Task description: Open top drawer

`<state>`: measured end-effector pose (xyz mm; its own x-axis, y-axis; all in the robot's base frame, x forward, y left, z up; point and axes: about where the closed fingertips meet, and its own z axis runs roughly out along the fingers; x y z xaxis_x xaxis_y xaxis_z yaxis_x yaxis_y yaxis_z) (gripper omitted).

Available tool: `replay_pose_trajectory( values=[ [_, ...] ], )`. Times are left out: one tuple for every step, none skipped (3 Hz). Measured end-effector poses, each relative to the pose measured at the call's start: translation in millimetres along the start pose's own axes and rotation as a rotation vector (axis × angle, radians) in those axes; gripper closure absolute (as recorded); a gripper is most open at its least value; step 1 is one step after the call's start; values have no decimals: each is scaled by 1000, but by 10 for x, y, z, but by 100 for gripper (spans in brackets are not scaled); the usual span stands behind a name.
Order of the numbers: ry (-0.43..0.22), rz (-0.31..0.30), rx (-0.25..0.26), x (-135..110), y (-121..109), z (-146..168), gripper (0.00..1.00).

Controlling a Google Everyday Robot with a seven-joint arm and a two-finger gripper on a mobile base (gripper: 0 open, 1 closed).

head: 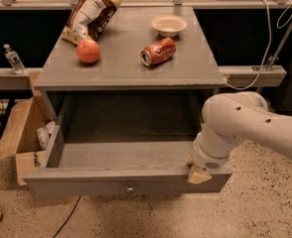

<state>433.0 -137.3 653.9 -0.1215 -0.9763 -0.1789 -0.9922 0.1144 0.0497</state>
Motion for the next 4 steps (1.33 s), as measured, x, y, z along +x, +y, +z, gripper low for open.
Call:
replay_pose_trajectory(
  values=[
    [0,0,0,0,0,0,63],
    [0,0,0,0,0,-1,38],
    [0,0,1,1,-1,-4,15],
    [0,0,3,5,-4,-16,0]
  ],
)
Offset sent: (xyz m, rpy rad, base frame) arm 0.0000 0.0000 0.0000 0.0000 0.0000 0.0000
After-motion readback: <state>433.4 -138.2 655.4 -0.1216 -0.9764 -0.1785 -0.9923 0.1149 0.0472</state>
